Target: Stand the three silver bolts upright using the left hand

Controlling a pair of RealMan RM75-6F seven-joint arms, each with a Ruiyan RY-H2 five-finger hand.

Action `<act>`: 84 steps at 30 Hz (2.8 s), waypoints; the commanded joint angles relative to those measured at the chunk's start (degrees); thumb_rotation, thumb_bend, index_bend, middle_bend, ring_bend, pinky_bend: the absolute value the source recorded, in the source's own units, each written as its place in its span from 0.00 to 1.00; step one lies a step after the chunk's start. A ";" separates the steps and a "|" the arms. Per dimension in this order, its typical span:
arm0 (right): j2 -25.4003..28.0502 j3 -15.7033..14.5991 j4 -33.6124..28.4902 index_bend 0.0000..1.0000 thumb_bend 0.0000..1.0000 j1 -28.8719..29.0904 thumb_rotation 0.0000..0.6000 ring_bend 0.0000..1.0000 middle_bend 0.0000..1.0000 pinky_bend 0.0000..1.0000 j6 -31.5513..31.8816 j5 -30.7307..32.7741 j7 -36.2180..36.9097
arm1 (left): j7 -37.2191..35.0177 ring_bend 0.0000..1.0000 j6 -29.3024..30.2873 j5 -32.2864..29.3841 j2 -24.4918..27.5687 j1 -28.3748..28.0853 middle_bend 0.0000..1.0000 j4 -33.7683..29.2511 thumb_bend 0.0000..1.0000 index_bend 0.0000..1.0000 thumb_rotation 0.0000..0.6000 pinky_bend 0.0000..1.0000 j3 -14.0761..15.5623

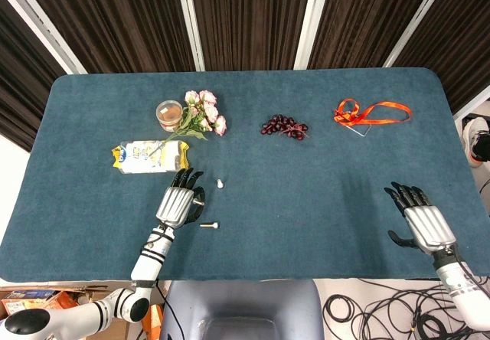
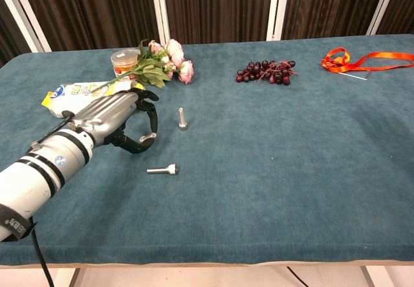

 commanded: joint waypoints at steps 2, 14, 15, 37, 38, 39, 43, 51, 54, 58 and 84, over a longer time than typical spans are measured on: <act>-0.01 0.02 -0.02 0.00 0.24 0.01 1.00 0.00 0.00 0.00 -0.07 0.10 -0.14 | -1.20 0.05 -0.09 -0.13 -0.06 -0.25 0.15 0.21 0.39 0.58 1.00 0.07 -0.54; 0.00 -0.14 0.16 0.00 0.24 -0.17 1.00 0.00 0.00 0.00 0.00 -0.02 0.15 | -1.88 0.05 -0.59 -1.74 -1.12 -0.96 0.15 2.77 0.38 0.56 1.00 0.07 -1.96; 0.00 -0.13 0.19 0.00 0.24 -0.18 1.00 0.00 0.00 0.00 0.04 -0.05 0.21 | -2.00 0.05 -0.74 -1.98 -1.26 -1.09 0.15 3.12 0.38 0.56 1.00 0.07 -2.20; -0.08 -0.07 1.15 0.00 0.24 -0.31 1.00 0.00 0.00 0.00 0.20 -0.23 1.44 | -7.46 0.05 -3.85 -6.91 -1.76 -2.91 0.15 6.45 0.38 0.56 1.00 0.07 -6.94; -0.09 -0.09 1.17 0.00 0.24 -0.31 1.00 0.00 0.00 0.00 0.18 -0.25 1.46 | -7.75 0.05 -3.83 -7.09 -1.73 -2.96 0.15 6.73 0.38 0.56 1.00 0.07 -7.14; -0.10 -0.11 1.11 0.00 0.24 -0.30 1.00 0.00 0.00 0.00 0.18 -0.32 1.42 | -7.79 0.05 -4.16 -7.65 -1.65 -2.98 0.15 7.27 0.38 0.56 1.00 0.07 -7.42; -0.15 -0.14 1.06 0.00 0.24 -0.33 1.00 0.00 0.00 0.00 0.18 -0.30 1.23 | -8.21 0.06 -4.56 -8.29 -1.91 -3.43 0.15 8.41 0.38 0.56 1.00 0.07 -7.86; -0.16 -0.15 0.98 0.00 0.24 -0.33 1.00 0.00 0.00 0.00 0.09 -0.24 1.07 | -8.22 0.05 -5.24 -9.22 -2.55 -4.44 0.15 10.33 0.38 0.54 1.00 0.07 -8.33; -0.08 -0.12 0.96 0.00 0.24 -0.37 1.00 0.00 0.00 0.00 0.17 -0.25 1.25 | -8.18 0.05 -5.53 -9.85 -2.83 -4.85 0.15 11.19 0.38 0.54 1.00 0.07 -8.77; -0.10 -0.12 1.09 0.00 0.24 -0.39 1.00 0.00 0.00 0.00 0.16 -0.22 1.35 | -8.41 0.06 -6.09 -10.88 -2.99 -5.15 0.15 12.20 0.38 0.54 1.00 0.07 -9.39; -0.27 -0.04 0.42 0.00 0.24 -0.31 1.00 0.00 0.00 0.00 -0.17 0.26 -0.04 | -10.26 0.05 -3.96 -8.42 0.33 -3.88 0.15 9.15 0.39 0.40 1.00 0.07 -7.23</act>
